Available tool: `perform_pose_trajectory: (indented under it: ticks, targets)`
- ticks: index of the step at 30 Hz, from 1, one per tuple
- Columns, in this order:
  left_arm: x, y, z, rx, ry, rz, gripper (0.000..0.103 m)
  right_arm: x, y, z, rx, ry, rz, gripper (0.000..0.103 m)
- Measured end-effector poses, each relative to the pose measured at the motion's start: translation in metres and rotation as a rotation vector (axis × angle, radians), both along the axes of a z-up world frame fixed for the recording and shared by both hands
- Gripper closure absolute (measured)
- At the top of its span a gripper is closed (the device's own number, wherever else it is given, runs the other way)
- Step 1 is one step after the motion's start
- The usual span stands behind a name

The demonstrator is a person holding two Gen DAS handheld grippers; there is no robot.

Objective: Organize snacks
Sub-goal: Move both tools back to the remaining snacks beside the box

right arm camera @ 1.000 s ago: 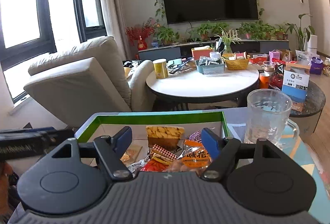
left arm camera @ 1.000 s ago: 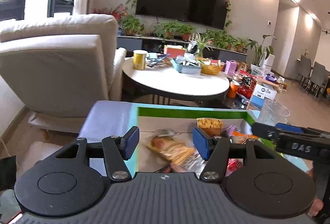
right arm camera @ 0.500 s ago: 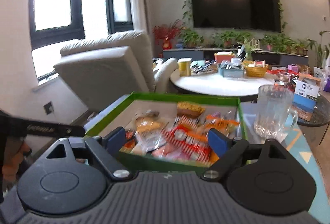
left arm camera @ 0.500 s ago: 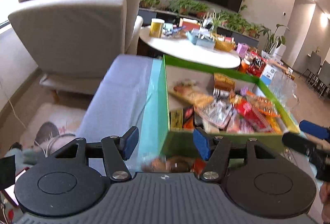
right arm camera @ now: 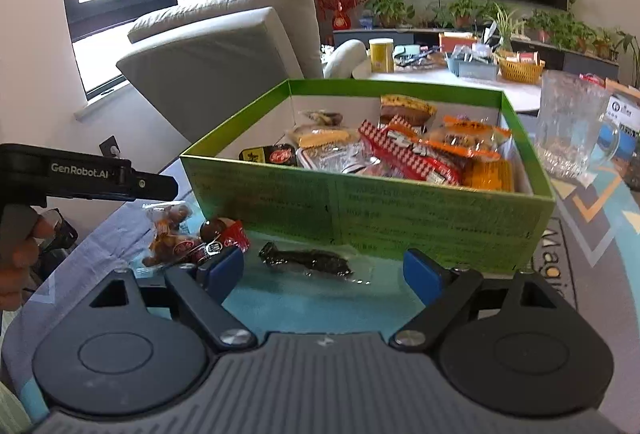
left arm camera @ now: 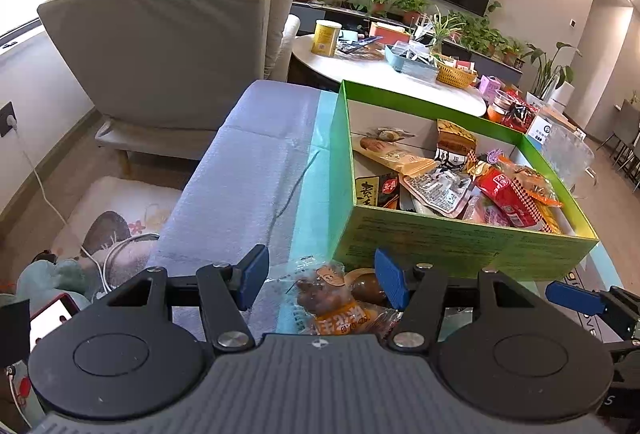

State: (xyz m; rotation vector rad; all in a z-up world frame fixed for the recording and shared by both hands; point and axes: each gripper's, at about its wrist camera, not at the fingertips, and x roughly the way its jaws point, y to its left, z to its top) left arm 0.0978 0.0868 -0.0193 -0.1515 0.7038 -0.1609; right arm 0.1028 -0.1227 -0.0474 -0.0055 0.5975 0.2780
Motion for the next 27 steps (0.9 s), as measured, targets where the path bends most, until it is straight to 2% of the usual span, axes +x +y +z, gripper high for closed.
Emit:
perform_pose_trajectory:
  ticks: [6,11,14,22,27]
  targets:
    - [0.007,-0.006,-0.006,0.01,0.013,-0.012,0.047,-0.001,0.002,-0.009,-0.01,0.024,-0.011,0.05]
    - [0.017,-0.016,-0.008,0.047,-0.003,-0.032,0.047,0.001,0.002,-0.013,-0.008,0.043,-0.022,0.05]
    - [0.025,-0.019,-0.009,0.03,-0.003,-0.05,0.047,0.002,0.001,-0.014,-0.003,0.048,-0.023,0.05]
    - [0.026,-0.035,-0.021,0.052,0.018,-0.149,0.047,0.005,0.002,-0.015,0.0,0.059,-0.027,0.05]
    - [0.019,-0.037,-0.021,-0.022,0.055,-0.238,0.048,0.007,0.001,-0.018,0.006,0.073,-0.033,0.05]
